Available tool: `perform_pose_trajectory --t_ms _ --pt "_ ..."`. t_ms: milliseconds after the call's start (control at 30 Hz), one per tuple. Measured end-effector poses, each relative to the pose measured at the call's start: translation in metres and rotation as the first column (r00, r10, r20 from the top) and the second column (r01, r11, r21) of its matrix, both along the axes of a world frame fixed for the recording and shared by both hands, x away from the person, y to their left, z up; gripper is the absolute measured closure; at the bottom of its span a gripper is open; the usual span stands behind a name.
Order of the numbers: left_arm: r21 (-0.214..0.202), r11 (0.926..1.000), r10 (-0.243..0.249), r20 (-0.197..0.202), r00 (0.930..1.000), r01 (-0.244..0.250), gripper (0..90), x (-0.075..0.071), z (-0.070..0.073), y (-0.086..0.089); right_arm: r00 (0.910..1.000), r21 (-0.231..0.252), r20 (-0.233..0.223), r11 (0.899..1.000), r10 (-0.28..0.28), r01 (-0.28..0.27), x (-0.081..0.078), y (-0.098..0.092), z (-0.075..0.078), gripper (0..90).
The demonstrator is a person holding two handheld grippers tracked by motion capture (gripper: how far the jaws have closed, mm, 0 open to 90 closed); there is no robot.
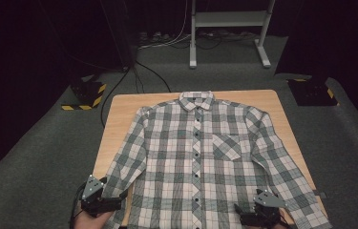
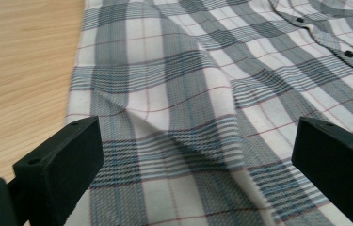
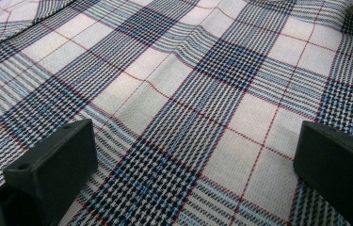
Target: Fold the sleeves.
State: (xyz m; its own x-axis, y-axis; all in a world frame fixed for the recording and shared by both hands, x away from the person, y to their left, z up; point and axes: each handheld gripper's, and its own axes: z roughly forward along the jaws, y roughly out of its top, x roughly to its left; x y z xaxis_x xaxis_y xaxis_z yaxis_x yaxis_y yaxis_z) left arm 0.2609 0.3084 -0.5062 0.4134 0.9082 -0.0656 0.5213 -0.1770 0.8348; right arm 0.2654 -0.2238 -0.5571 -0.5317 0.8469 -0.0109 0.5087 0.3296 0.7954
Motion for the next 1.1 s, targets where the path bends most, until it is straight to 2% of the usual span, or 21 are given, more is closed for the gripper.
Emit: perform_pose_trajectory --t_ms 300,667,967,1000,1033,1100 --pt "0.021 0.9985 0.05 -0.012 0.9987 -0.05 3.3 0.0 -0.005 0.017 1.0 0.0 -0.003 1.0 0.003 -0.003 0.0 0.0 0.0 0.0" --pt "0.014 0.9934 0.115 -0.04 0.9926 -0.114 5.7 -0.001 -0.014 0.035 1.0 0.0 -0.001 1.0 0.002 -0.002 0.0 0.0 0.0 0.0" --pt "0.049 0.9894 0.141 -0.101 0.9849 -0.137 8.5 0.005 -0.025 0.035 1.0 0.001 -0.002 1.0 0.002 -0.002 0.0 0.0 0.0 0.0" --pt "0.057 0.9886 0.146 -0.13 0.9807 -0.139 9.7 0.007 -0.027 0.036 1.0 0.0 -0.001 1.0 0.003 -0.003 0.0 0.0 0.0 0.0" --pt "0.057 0.9886 0.146 -0.13 0.9807 -0.139 10.0 0.007 -0.027 0.036 1.0 0.0 -0.001 1.0 0.003 -0.003 0.0 0.0 0.0 0.0" --pt "0.068 0.9866 0.157 -0.149 0.9763 -0.148 11.0 0.008 -0.029 0.037 1.0 0.0 0.0 1.0 0.003 -0.003 0.0 0.0 0.0 0.0"
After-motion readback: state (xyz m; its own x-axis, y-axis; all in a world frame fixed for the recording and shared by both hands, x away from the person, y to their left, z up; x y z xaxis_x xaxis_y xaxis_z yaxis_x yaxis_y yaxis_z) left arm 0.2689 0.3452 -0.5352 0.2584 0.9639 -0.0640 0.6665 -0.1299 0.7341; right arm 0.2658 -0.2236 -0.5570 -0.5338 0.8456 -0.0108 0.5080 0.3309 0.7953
